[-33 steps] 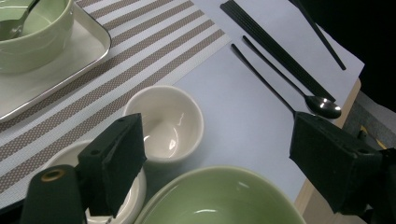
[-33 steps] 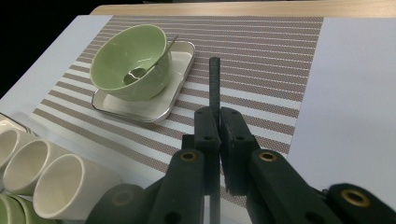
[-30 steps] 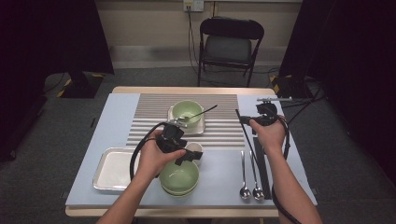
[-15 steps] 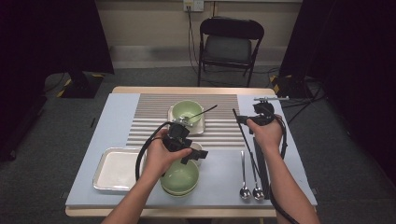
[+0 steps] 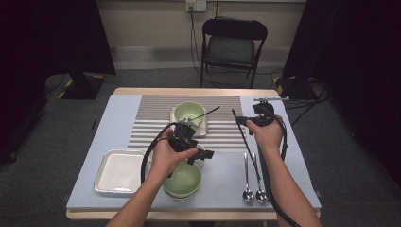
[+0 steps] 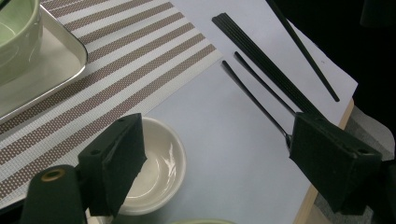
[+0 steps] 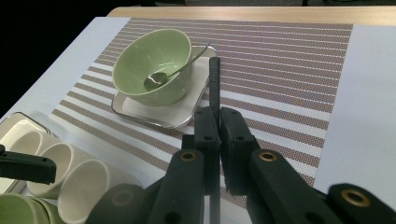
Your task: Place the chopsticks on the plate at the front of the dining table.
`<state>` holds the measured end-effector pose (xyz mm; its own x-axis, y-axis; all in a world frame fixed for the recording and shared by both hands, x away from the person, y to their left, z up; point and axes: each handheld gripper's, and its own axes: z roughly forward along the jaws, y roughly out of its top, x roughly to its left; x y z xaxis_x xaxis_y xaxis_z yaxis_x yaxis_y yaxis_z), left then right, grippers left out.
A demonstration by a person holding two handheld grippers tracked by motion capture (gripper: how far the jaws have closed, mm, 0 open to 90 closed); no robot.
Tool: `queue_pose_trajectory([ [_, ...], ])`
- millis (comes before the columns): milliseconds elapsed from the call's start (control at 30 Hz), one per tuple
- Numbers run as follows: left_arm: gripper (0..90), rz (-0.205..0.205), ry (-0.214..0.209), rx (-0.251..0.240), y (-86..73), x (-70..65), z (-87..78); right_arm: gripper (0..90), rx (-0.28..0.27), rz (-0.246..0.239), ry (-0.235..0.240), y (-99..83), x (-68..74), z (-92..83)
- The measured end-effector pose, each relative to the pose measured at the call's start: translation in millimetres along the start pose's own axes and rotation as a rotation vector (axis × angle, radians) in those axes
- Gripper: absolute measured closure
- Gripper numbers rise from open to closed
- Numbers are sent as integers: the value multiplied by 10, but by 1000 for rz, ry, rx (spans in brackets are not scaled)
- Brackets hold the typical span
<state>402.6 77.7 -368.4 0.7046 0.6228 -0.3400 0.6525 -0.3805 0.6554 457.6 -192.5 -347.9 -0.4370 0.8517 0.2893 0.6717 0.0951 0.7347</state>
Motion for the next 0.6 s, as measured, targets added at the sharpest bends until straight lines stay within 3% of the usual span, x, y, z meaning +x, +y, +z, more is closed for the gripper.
queue_pose_trajectory([
  [600, 180, -21, -15, -7, 72, -45, 137, 868, -1, 8, 18, -11, 58, 38],
])
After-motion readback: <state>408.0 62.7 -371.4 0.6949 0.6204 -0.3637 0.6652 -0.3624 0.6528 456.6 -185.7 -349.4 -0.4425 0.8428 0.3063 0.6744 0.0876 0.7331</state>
